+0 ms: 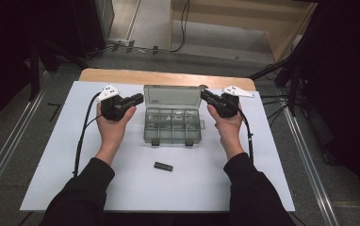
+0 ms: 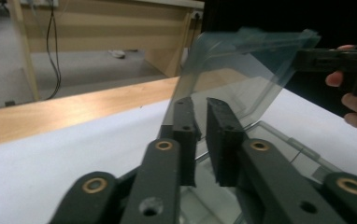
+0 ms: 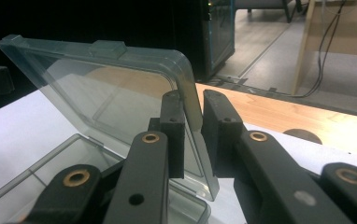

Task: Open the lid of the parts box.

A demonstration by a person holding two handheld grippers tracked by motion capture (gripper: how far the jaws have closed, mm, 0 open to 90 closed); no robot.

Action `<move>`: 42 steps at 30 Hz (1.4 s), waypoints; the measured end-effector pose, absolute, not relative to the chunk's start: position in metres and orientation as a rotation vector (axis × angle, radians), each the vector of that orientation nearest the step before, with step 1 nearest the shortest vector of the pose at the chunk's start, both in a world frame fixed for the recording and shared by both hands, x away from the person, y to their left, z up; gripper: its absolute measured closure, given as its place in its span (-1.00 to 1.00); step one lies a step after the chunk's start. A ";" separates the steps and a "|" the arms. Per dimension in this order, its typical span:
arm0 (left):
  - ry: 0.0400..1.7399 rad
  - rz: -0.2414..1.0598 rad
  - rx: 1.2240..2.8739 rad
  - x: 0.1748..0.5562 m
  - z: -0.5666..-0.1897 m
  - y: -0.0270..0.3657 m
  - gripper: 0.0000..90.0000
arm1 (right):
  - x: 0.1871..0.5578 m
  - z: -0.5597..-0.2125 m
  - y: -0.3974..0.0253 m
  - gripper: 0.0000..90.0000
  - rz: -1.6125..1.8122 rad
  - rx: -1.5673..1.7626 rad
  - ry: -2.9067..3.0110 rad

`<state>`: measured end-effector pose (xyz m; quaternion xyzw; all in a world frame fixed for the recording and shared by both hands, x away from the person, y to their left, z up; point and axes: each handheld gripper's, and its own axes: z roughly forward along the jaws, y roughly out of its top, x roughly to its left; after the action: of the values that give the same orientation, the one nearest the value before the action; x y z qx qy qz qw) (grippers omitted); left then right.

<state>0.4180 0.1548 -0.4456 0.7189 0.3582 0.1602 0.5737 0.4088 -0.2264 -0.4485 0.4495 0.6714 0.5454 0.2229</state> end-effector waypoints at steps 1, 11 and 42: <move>0.855 0.376 1.693 0.421 -0.448 0.155 0.70 | 0.409 -0.449 -0.226 0.73 1.506 1.241 1.854; 0.966 0.377 1.769 0.449 -0.474 0.141 0.43 | 0.418 -0.446 -0.224 0.77 1.482 1.299 1.833; 0.985 0.415 1.786 0.466 -0.490 0.127 0.85 | 0.449 -0.474 -0.221 0.75 1.428 1.434 1.863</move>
<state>0.4661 0.1275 -0.4899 0.7404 0.4082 0.1722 0.5055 0.4495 -0.2214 -0.4739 0.5114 0.6643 0.5092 0.1945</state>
